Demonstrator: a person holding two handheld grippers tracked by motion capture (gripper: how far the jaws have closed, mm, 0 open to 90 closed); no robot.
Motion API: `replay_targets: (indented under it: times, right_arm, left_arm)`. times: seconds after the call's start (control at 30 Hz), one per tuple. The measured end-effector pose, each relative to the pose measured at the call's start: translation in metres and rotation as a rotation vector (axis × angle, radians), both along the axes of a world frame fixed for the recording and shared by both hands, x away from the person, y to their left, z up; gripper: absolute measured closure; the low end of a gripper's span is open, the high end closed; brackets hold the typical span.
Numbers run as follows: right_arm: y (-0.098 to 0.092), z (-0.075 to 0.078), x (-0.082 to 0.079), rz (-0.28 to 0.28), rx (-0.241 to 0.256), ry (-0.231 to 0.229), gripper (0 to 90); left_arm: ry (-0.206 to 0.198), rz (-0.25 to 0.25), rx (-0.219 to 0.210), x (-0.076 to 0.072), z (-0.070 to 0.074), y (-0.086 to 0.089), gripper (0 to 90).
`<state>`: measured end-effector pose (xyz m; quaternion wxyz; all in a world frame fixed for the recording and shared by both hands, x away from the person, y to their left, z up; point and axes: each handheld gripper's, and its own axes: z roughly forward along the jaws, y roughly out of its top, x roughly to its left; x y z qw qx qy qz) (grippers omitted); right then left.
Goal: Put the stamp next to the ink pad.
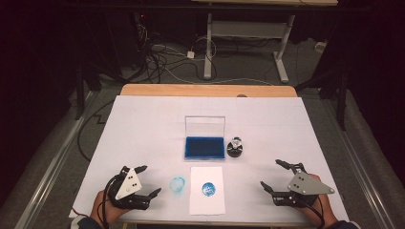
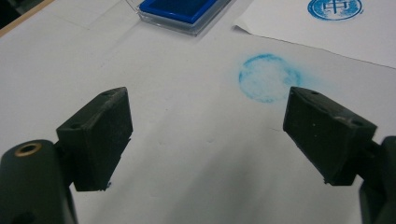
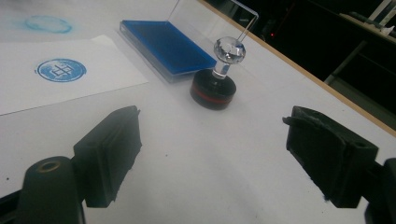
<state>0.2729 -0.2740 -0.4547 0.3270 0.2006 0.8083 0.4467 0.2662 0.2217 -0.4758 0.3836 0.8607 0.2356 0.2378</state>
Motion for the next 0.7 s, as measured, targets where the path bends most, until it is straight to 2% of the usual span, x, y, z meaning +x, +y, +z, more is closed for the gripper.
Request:
replay_targets:
  times: [0.5,0.7]
  right_arm:
    - [-0.0003,-0.0003,0.0013,0.002,0.001,-0.002,17.4]
    - [-0.0015,-0.0010,0.0022,-0.003,0.001,0.000,17.4]
  left_arm:
    - [-0.005,0.003,0.003,0.0022,0.0000,-0.0001,14.9]
    - [0.007,0.004,-0.005,0.0048,0.0000,-0.0022,14.9]
